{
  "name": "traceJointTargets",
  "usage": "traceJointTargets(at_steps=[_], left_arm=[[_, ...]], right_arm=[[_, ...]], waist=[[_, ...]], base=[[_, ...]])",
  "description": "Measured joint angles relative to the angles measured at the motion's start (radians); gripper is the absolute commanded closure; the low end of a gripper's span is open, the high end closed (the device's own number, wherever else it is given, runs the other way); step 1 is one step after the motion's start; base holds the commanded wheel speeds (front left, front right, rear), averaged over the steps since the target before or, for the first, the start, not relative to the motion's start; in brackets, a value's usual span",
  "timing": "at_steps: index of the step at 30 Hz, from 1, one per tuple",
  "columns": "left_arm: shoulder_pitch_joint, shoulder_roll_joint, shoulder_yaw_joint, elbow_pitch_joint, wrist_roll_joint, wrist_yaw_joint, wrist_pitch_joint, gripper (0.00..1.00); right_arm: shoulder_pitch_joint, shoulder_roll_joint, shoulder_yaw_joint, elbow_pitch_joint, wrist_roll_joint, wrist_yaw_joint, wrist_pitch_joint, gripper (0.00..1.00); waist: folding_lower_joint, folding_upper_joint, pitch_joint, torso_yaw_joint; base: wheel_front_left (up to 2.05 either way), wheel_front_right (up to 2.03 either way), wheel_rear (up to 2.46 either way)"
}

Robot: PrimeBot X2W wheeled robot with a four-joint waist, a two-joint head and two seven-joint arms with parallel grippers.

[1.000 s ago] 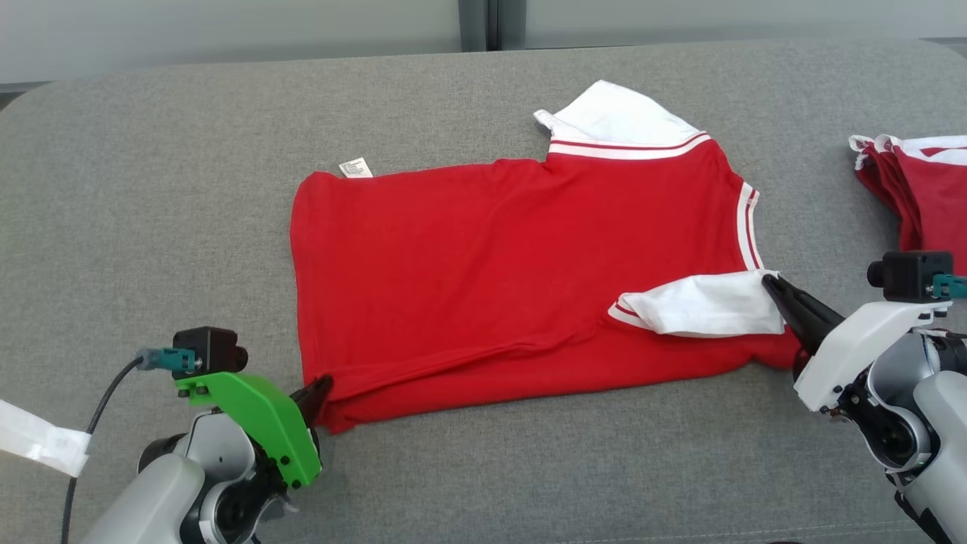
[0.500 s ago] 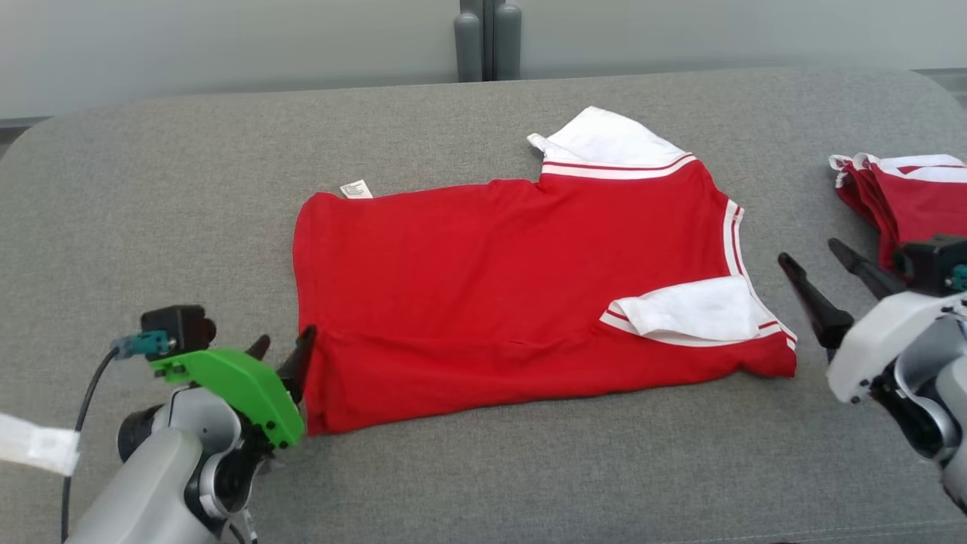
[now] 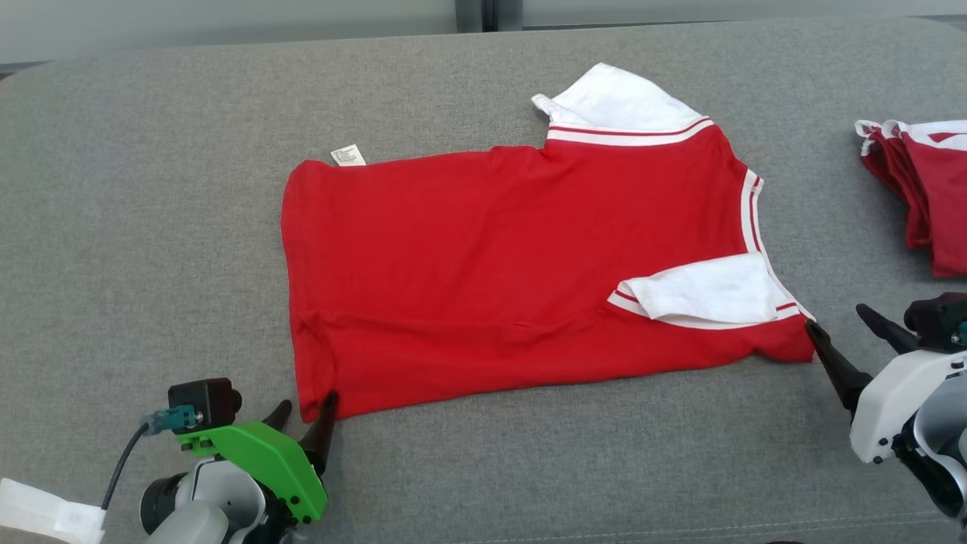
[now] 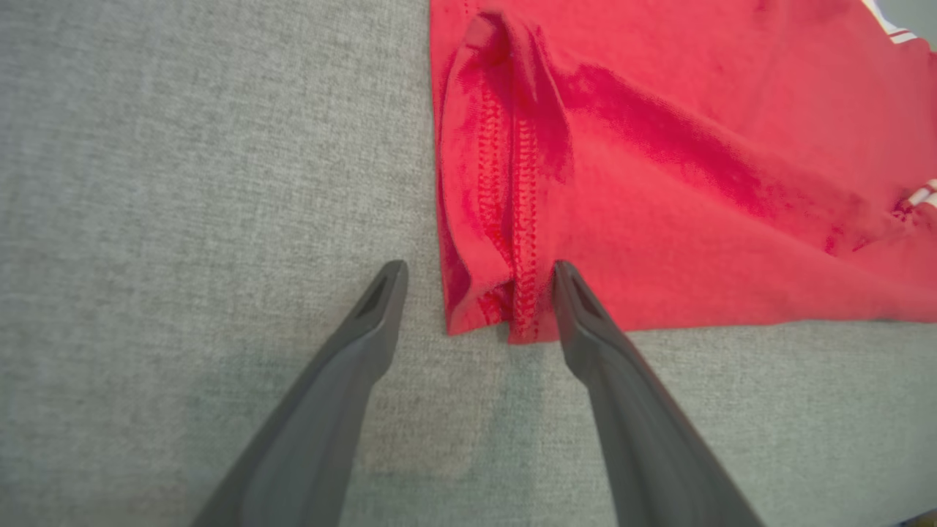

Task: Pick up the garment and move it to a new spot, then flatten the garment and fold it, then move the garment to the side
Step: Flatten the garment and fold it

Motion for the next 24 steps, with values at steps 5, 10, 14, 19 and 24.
traceJointTargets(at_steps=[5, 10, 14, 19, 24], left_arm=[[-0.023, -0.008, -0.008, 0.043, 0.0, -0.018, 0.012, 0.0], [-0.03, -0.022, -0.007, 0.098, -0.032, -0.045, 0.029, 0.0], [-0.051, -0.032, -0.024, 0.149, -0.029, -0.073, 0.039, 0.0], [-0.075, -0.053, -0.029, 0.2, -0.049, -0.121, 0.064, 0.7], [-0.076, -0.061, -0.023, 0.233, -0.09, -0.167, 0.085, 1.0]], right_arm=[[0.001, 0.048, 0.004, 0.034, 0.003, 0.0, 0.026, 0.0], [0.0, 0.081, 0.021, 0.093, 0.022, 0.0, 0.047, 0.0], [-0.018, 0.099, 0.041, 0.143, 0.051, 0.0, 0.047, 0.0], [-0.048, 0.106, 0.068, 0.192, 0.095, 0.0, 0.031, 0.95], [-0.073, 0.108, 0.095, 0.215, 0.138, 0.0, 0.009, 1.0]], waist=[[0.0, 0.0, 0.002, 0.012], [0.0, 0.0, -0.011, 0.018], [0.0, 0.0, -0.021, 0.023], [0.0, 0.0, -0.037, 0.03], [0.0, 0.0, -0.049, 0.033]], base=[[0.0, 0.0, 0.0], [0.0, 0.0, 0.0], [0.0, 0.0, 0.0], [0.0, 0.0, 0.0], [0.0, 0.0, 0.0]])
